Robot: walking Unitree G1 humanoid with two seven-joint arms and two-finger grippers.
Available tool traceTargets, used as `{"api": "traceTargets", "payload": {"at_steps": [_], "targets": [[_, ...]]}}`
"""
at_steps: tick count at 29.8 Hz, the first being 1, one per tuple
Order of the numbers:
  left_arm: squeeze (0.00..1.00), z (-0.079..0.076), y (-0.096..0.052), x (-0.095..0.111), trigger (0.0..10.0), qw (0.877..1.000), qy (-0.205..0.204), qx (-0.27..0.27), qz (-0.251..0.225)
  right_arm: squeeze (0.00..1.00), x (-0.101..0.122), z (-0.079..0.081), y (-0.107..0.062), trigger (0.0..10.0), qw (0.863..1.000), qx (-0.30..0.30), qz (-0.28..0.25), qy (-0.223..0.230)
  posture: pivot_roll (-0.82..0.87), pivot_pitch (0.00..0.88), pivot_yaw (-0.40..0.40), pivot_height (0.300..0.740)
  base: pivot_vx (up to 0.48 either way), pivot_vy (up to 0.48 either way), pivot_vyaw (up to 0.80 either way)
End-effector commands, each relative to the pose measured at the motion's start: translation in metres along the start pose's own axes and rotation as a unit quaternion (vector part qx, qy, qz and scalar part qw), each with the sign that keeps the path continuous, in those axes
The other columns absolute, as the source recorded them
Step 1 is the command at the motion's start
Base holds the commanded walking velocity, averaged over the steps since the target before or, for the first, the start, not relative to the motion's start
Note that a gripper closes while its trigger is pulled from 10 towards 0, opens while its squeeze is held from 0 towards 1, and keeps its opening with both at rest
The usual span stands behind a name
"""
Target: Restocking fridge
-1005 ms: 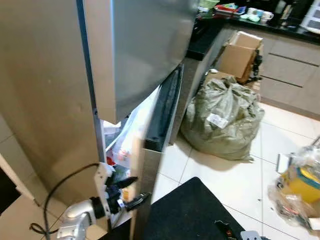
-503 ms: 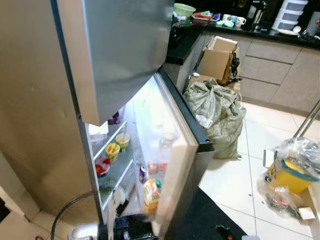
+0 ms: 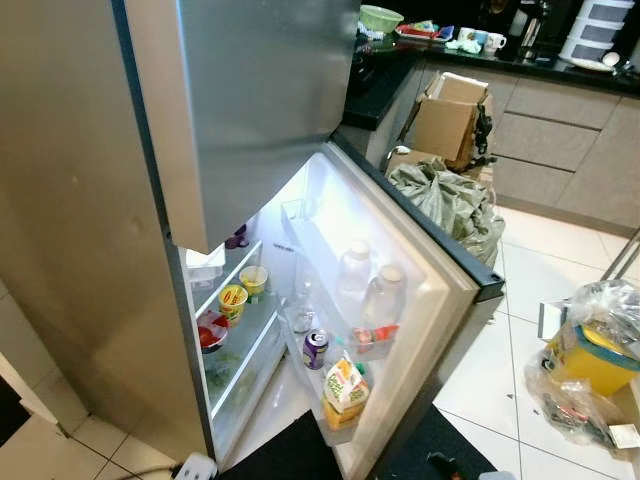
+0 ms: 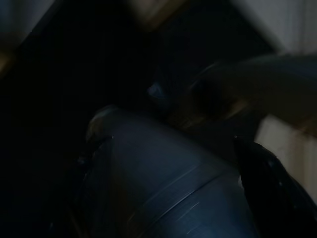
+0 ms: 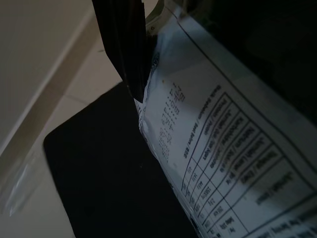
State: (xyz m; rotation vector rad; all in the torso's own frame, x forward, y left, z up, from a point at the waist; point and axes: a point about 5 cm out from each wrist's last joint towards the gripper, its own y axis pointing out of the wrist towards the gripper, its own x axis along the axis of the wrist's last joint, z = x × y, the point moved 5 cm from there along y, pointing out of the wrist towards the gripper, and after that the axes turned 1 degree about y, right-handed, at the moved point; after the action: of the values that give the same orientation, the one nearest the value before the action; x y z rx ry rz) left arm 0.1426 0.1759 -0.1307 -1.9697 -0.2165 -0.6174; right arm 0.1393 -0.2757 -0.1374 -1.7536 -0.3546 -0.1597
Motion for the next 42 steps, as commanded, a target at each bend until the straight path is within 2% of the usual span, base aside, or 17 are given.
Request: {"api": "traceTargets", "payload": {"at_steps": [1,2,6,8,17,20,21,22,24,25,26,27,28,30,36,38,42], "targets": [[0.00,0.002,-0.001,-0.014,10.0,0.999,-0.018,0.023,0.019,0.00,0.006,-0.006,-0.001,10.0,1.000,0.000,-0.013,-0.026,-0.07,0.000,-0.080,0.740,0.000,0.000,0.00],[0.00,0.003,-0.001,-0.022,10.0,0.998,-0.045,0.041,0.021,0.00,0.009,-0.004,-0.001,10.0,0.999,0.007,-0.018,-0.037,-0.07,0.000,-0.082,0.740,0.000,0.000,0.00],[0.00,0.005,-0.002,-0.030,10.0,0.996,-0.065,0.062,0.026,0.00,0.013,-0.001,-0.001,10.0,0.998,0.015,-0.023,-0.049,-0.07,0.000,-0.082,0.740,0.000,0.000,0.00],[0.00,0.005,-0.003,-0.039,10.0,0.993,-0.079,0.081,0.036,0.00,0.027,0.008,-0.001,10.0,0.996,0.040,-0.041,-0.072,-0.07,0.000,-0.082,0.740,0.000,0.000,0.00],[0.00,0.006,-0.002,-0.043,10.0,0.991,-0.080,0.103,0.043,0.00,0.044,0.016,-0.002,10.0,0.991,0.063,-0.072,-0.094,-0.07,0.000,-0.082,0.740,0.000,0.000,0.00],[0.00,0.031,-0.009,-0.029,10.0,0.971,-0.140,0.194,-0.005,0.00,0.083,0.021,-0.008,10.0,0.982,0.098,-0.140,-0.087,-0.08,0.000,-0.082,0.740,0.000,0.000,0.00],[0.00,0.043,-0.014,-0.024,10.0,0.960,-0.161,0.230,-0.018,0.00,0.098,0.023,-0.012,10.0,0.976,0.113,-0.161,-0.091,-0.08,0.000,-0.081,0.740,0.000,0.000,0.00],[0.00,0.045,-0.015,-0.024,10.0,0.957,-0.165,0.236,-0.021,0.00,0.100,0.024,-0.013,10.0,0.975,0.117,-0.165,-0.093,-0.08,0.000,-0.081,0.740,0.000,0.000,0.00],[0.00,0.059,-0.024,-0.021,10.0,0.943,-0.187,0.274,-0.035,0.00,0.121,0.022,-0.018,10.0,0.970,0.123,-0.193,-0.085,-0.08,0.000,-0.081,0.740,0.000,0.000,0.00],[0.00,0.059,-0.024,-0.021,10.0,0.943,-0.187,0.274,-0.035,0.00,0.121,0.022,-0.018,10.0,0.970,0.123,-0.193,-0.085,-0.08,0.000,-0.081,0.740,0.000,0.000,0.00],[0.00,0.065,-0.028,-0.021,10.0,0.934,-0.201,0.292,-0.043,0.00,0.132,0.020,-0.021,10.0,0.967,0.122,-0.208,-0.081,-0.08,0.000,-0.081,0.740,0.000,0.000,0.00],[0.00,0.077,-0.037,-0.017,10.0,0.917,-0.229,0.321,-0.066,0.00,0.154,0.016,-0.028,10.0,0.961,0.120,-0.239,-0.067,-0.08,0.000,-0.081,0.740,0.000,0.000,0.00],[0.00,0.080,-0.040,-0.016,10.0,0.911,-0.235,0.331,-0.074,0.00,0.162,0.015,-0.031,10.0,0.958,0.120,-0.251,-0.062,-0.08,0.000,-0.081,0.740,0.000,0.000,0.00],[0.00,0.083,-0.042,-0.016,10.0,0.907,-0.236,0.339,-0.079,0.00,0.168,0.014,-0.034,10.0,0.956,0.121,-0.261,-0.060,-0.08,0.000,-0.081,0.740,0.000,0.000,0.00],[0.00,0.086,-0.046,-0.016,10.0,0.909,-0.218,0.348,-0.070,0.00,0.181,0.008,-0.038,10.0,0.953,0.099,-0.282,-0.054,-0.07,0.000,-0.082,0.740,0.000,0.000,0.00],[0.00,0.085,-0.045,-0.018,10.0,0.914,-0.200,0.349,-0.057,0.00,0.187,-0.008,-0.040,10.0,0.955,0.056,-0.289,-0.033,-0.07,0.000,-0.081,0.740,0.000,0.000,0.00],[0.00,0.084,-0.044,-0.020,10.0,0.915,-0.198,0.349,-0.053,0.00,0.187,-0.021,-0.041,10.0,0.956,0.028,-0.291,-0.009,-0.07,0.000,-0.081,0.740,0.000,0.000,0.00]]}}
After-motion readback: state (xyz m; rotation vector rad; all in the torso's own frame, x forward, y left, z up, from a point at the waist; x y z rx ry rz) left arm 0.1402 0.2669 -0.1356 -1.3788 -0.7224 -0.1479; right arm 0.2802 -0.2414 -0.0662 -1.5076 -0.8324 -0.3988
